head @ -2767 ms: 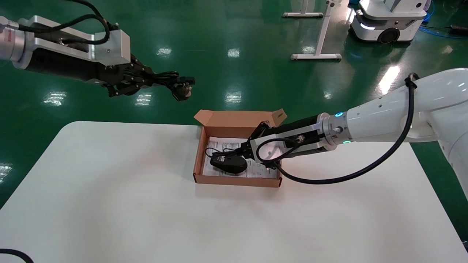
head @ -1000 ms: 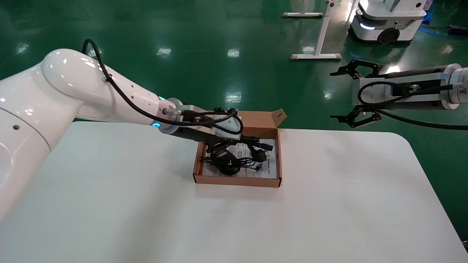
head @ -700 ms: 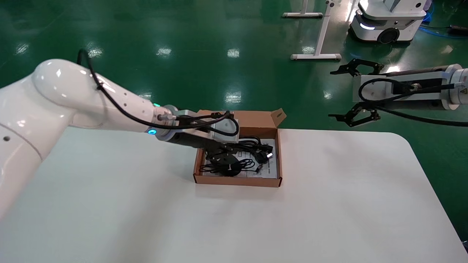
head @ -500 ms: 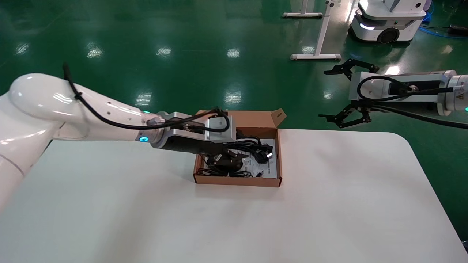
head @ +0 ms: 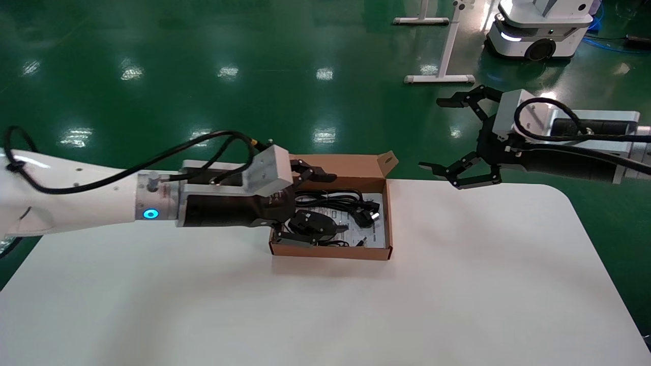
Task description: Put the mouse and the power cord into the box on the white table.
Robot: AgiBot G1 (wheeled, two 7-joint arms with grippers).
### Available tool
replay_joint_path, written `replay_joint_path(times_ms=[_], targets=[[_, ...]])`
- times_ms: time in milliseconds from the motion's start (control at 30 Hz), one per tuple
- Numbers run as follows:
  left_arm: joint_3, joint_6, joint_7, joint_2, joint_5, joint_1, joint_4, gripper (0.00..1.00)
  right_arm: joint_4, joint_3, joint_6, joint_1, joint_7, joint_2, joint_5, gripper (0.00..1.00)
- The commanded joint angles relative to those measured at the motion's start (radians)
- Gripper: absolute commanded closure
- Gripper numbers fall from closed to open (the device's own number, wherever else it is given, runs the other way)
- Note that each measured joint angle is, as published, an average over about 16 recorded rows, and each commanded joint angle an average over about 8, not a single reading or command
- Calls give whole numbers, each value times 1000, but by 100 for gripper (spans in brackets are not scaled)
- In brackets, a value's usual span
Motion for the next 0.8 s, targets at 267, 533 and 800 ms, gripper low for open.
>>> replay_joint_path(times_ms=[267,533,800], targets=[[-113,67,-84,-115,-118,105,-135,0,192,60,-34,-128,179,65,114,0],[-212,126,-158,-215,-221,196,-253,0,361,113,-64,-241,336,122,215,0],[-311,185,-233,-317,-325,289,-373,0,530,167,-94,-354,494,179,315,0]])
